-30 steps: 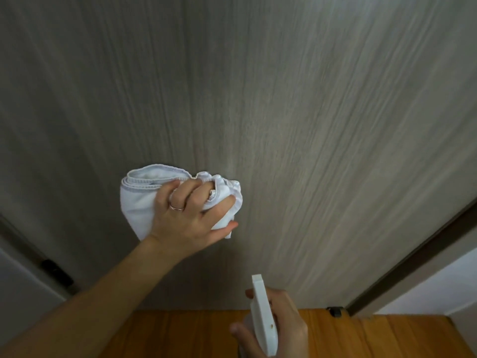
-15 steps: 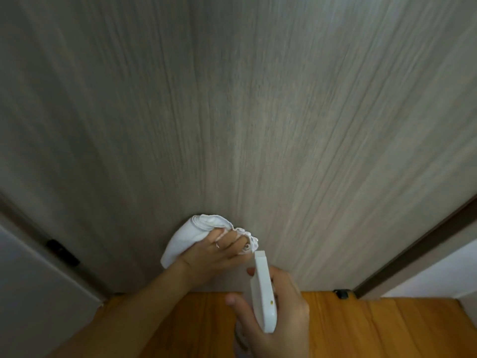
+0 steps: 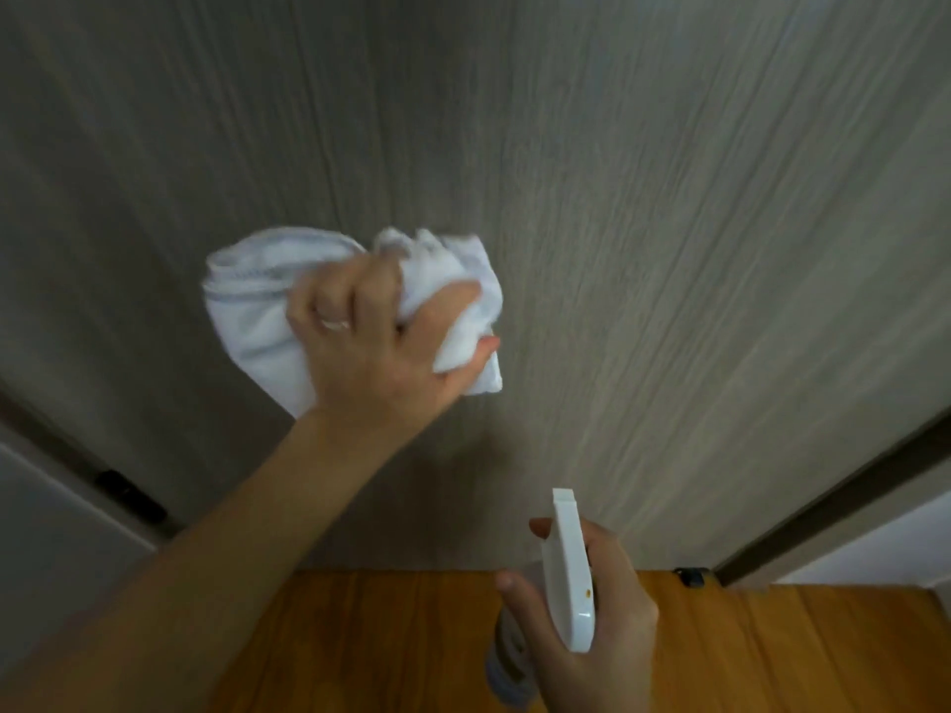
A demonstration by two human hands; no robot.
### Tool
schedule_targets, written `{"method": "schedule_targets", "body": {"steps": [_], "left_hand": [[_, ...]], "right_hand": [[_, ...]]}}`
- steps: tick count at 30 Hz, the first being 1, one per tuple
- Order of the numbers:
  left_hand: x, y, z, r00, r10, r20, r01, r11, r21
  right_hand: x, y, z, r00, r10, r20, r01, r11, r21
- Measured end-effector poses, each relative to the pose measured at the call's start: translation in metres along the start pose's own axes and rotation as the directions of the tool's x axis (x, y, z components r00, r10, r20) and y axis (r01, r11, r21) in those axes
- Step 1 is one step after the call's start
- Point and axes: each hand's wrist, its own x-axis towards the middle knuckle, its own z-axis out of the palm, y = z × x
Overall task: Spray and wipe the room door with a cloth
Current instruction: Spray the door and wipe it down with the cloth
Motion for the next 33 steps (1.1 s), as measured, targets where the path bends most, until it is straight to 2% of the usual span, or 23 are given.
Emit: {"method": "schedule_targets", "body": {"steps": [2,3,6,8,10,11,12,13,16,17,19,20,22,25,26,28,31,33], "left_hand": [[-0.043,0.015,0.006,0.983,0.168,0.071,-0.163,0.984,-0.071],[-0.067,0.024,0.008,0.953,0.277,0.122,-0.266,0.959,-0.101],[-0.121,0.045,0.012,0.803,0.515,0.298,-0.476,0.857,-0.197],[-0.139,0.053,0.012,0.663,0.638,0.390,-0.587,0.767,-0.257],[-0.142,0.053,0.011,0.527,0.741,0.417,-0.700,0.656,-0.281],[-0.138,0.052,0.009,0.491,0.759,0.427,-0.722,0.629,-0.286],[-0.132,0.049,0.006,0.486,0.762,0.429,-0.718,0.628,-0.302],[-0.123,0.045,0.001,0.515,0.749,0.417,-0.695,0.650,-0.308],[-0.081,0.031,-0.009,0.720,0.629,0.295,-0.569,0.777,-0.268],[-0.059,0.026,-0.014,0.791,0.548,0.272,-0.494,0.834,-0.245],[0.000,0.007,-0.021,0.936,0.273,0.223,-0.234,0.955,-0.183],[0.032,-0.004,-0.022,0.978,0.134,0.162,-0.119,0.988,-0.101],[0.082,-0.022,-0.028,0.992,-0.053,0.111,0.049,0.998,0.039],[0.097,-0.026,-0.030,0.965,-0.243,0.099,0.242,0.970,0.016],[0.086,-0.022,-0.028,0.963,-0.251,0.102,0.249,0.968,0.030],[0.044,-0.016,-0.022,0.977,-0.170,0.126,0.163,0.985,0.065],[-0.041,-0.021,-0.012,0.969,0.095,0.227,-0.095,0.995,-0.009],[-0.086,-0.020,-0.014,0.901,0.294,0.321,-0.288,0.955,-0.068]], "right_hand": [[0.001,0.002,-0.002,1.000,0.000,-0.003,0.000,1.000,-0.023],[0.002,0.004,-0.005,1.000,-0.006,-0.005,0.006,0.999,-0.032],[0.002,0.005,-0.007,1.000,0.006,-0.006,-0.006,0.998,-0.056],[0.000,0.005,-0.007,1.000,0.004,0.002,-0.004,0.997,-0.072],[-0.002,0.004,-0.008,1.000,0.005,0.002,-0.005,0.997,-0.072],[-0.002,0.003,-0.008,1.000,0.010,0.000,-0.010,0.998,-0.067],[-0.003,0.002,-0.009,1.000,0.015,0.000,-0.015,0.998,-0.061],[-0.004,0.001,-0.011,1.000,0.014,0.005,-0.013,0.998,-0.059],[-0.003,-0.001,-0.018,1.000,-0.012,0.018,0.014,0.996,-0.085],[-0.003,-0.002,-0.021,1.000,-0.015,0.012,0.016,0.995,-0.094],[-0.002,-0.003,-0.026,1.000,-0.008,-0.011,0.007,0.995,-0.095],[-0.002,-0.004,-0.027,1.000,-0.004,-0.018,0.002,0.995,-0.098],[-0.002,-0.005,-0.027,1.000,-0.004,-0.013,0.002,0.993,-0.122],[-0.002,-0.002,-0.030,1.000,-0.010,0.017,0.012,0.990,-0.140],[-0.002,-0.001,-0.032,1.000,-0.013,0.018,0.015,0.991,-0.134],[-0.001,0.001,-0.035,0.999,-0.028,0.021,0.030,0.993,-0.116],[0.000,-0.001,-0.034,0.997,-0.066,0.027,0.070,0.988,-0.135],[-0.001,0.000,-0.029,0.996,-0.088,0.032,0.092,0.984,-0.153]]}}
